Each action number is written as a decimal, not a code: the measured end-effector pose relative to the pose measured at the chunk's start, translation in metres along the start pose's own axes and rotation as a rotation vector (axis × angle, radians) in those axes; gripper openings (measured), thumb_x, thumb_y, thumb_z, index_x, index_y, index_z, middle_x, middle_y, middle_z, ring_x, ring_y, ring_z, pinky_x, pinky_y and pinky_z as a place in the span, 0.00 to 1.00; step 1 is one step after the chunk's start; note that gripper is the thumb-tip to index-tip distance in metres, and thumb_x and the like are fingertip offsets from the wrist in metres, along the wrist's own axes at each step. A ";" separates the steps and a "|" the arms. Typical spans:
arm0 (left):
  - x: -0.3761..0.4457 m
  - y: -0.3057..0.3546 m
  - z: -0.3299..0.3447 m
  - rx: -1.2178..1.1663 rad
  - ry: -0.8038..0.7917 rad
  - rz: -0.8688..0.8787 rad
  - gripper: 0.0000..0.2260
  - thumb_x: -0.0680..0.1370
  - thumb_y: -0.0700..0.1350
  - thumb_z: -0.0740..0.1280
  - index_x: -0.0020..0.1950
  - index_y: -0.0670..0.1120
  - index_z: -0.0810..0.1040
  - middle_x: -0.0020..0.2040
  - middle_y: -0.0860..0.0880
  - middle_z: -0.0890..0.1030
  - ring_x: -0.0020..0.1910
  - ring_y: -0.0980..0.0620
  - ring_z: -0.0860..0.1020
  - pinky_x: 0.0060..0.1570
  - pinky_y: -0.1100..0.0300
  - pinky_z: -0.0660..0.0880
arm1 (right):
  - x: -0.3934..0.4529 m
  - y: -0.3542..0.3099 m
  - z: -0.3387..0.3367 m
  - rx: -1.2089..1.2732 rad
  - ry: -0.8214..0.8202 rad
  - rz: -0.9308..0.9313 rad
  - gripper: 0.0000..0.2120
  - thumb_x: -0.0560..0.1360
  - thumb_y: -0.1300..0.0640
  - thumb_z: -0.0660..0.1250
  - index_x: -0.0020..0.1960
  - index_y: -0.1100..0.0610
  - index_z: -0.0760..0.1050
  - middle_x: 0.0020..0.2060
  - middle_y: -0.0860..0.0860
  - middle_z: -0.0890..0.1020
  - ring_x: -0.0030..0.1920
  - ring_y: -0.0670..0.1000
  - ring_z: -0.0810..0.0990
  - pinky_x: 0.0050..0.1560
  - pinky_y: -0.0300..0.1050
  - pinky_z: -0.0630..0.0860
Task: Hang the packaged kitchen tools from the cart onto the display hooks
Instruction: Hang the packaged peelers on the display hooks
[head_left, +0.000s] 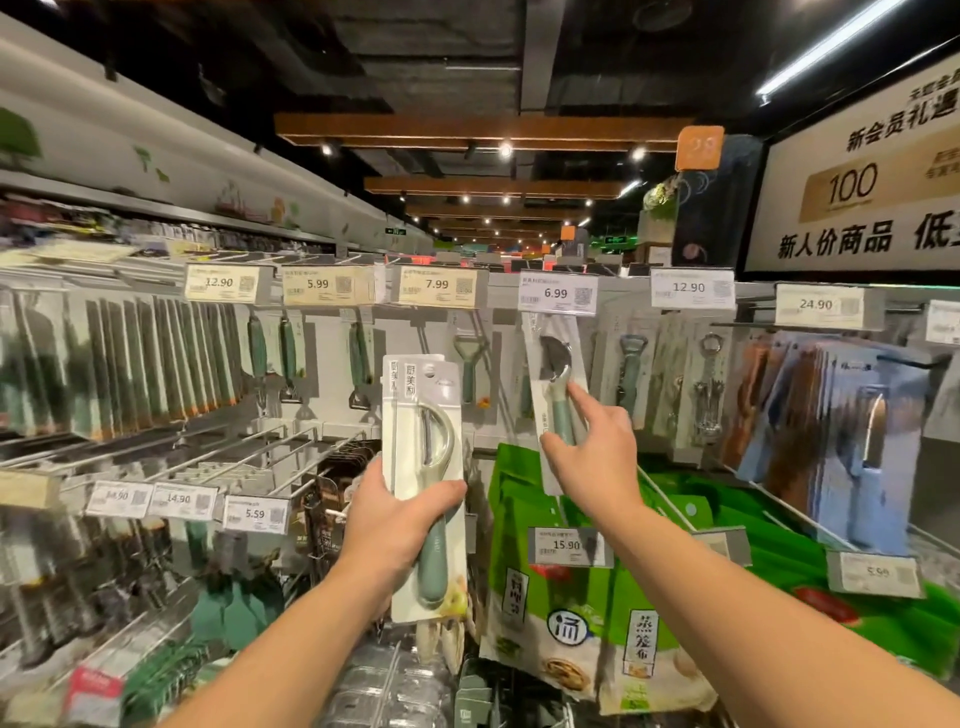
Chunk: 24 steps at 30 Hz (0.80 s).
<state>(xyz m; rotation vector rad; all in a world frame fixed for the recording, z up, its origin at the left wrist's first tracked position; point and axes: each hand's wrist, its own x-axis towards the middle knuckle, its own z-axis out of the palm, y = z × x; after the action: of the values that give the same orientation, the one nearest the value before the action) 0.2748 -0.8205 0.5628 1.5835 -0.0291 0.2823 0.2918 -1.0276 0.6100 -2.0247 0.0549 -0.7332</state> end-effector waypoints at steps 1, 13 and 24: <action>0.002 -0.001 0.001 0.001 0.003 0.001 0.27 0.60 0.53 0.81 0.56 0.52 0.79 0.50 0.47 0.86 0.49 0.45 0.85 0.55 0.41 0.83 | 0.008 0.001 0.003 -0.005 -0.013 0.002 0.33 0.79 0.56 0.71 0.80 0.46 0.62 0.65 0.50 0.69 0.47 0.41 0.75 0.52 0.29 0.72; 0.027 0.008 0.028 -0.064 0.018 0.014 0.25 0.63 0.51 0.81 0.57 0.50 0.79 0.51 0.45 0.86 0.51 0.44 0.86 0.57 0.42 0.83 | 0.089 0.029 0.021 0.134 -0.235 0.186 0.25 0.79 0.62 0.70 0.74 0.50 0.72 0.73 0.55 0.73 0.36 0.47 0.77 0.29 0.38 0.74; 0.046 0.013 0.058 -0.133 0.029 0.012 0.32 0.57 0.56 0.82 0.59 0.50 0.80 0.51 0.47 0.87 0.51 0.46 0.87 0.58 0.41 0.82 | 0.061 0.045 0.016 0.183 -0.192 0.089 0.08 0.76 0.58 0.73 0.55 0.51 0.83 0.53 0.49 0.84 0.58 0.52 0.82 0.61 0.49 0.77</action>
<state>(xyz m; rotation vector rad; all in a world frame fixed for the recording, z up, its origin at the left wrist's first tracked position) 0.3261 -0.8708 0.5845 1.4476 -0.0349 0.3065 0.3610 -1.0597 0.5975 -1.8947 -0.0319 -0.4682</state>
